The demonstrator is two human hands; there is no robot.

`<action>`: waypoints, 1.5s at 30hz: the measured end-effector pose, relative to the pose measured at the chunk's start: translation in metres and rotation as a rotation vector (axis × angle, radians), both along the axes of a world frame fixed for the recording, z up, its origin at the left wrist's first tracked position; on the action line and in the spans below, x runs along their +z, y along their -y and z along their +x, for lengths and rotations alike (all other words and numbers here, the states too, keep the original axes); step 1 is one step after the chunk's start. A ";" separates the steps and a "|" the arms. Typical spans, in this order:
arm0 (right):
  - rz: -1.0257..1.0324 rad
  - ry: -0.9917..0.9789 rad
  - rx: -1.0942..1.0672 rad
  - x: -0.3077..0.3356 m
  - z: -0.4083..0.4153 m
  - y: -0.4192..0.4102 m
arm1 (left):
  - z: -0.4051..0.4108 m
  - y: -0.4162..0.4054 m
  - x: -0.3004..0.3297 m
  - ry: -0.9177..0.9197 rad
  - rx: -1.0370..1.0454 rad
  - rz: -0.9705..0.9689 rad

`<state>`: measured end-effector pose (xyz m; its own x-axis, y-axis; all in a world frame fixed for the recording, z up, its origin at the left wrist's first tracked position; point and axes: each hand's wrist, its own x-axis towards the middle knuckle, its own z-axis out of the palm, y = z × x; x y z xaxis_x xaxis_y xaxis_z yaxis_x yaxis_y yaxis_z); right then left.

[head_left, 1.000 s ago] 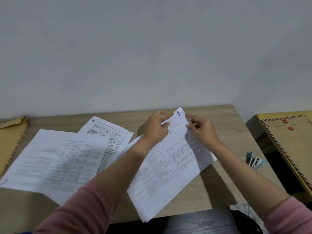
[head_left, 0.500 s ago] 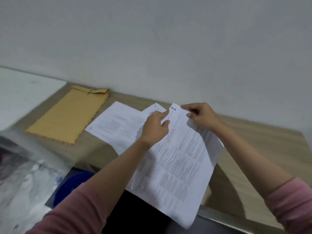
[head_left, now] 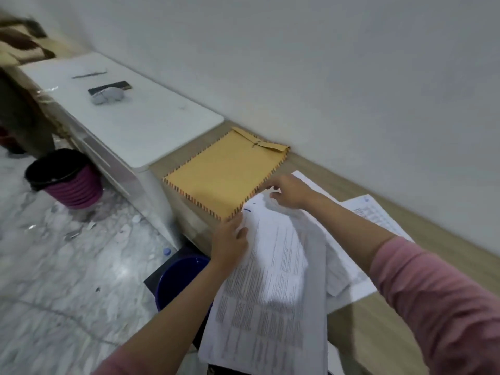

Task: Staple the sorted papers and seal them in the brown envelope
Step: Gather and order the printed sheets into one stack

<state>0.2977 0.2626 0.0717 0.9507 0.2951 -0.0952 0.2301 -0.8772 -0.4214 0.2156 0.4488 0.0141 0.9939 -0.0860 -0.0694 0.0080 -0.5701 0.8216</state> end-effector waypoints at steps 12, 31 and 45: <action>-0.154 -0.124 0.033 -0.030 0.055 -0.005 | 0.035 -0.019 -0.030 0.080 -0.139 0.069; 0.536 0.129 -0.467 0.051 -0.003 0.087 | 0.059 0.064 0.040 0.325 -0.181 -0.233; 0.669 0.281 -0.515 0.067 -0.069 0.117 | 0.053 0.112 0.070 0.454 -0.288 -0.148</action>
<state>0.2290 0.1460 0.1389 0.9430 -0.2652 0.2011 0.0473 -0.4913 -0.8697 0.2689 0.3369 0.0846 0.8559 -0.3350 0.3939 -0.5046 -0.3748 0.7777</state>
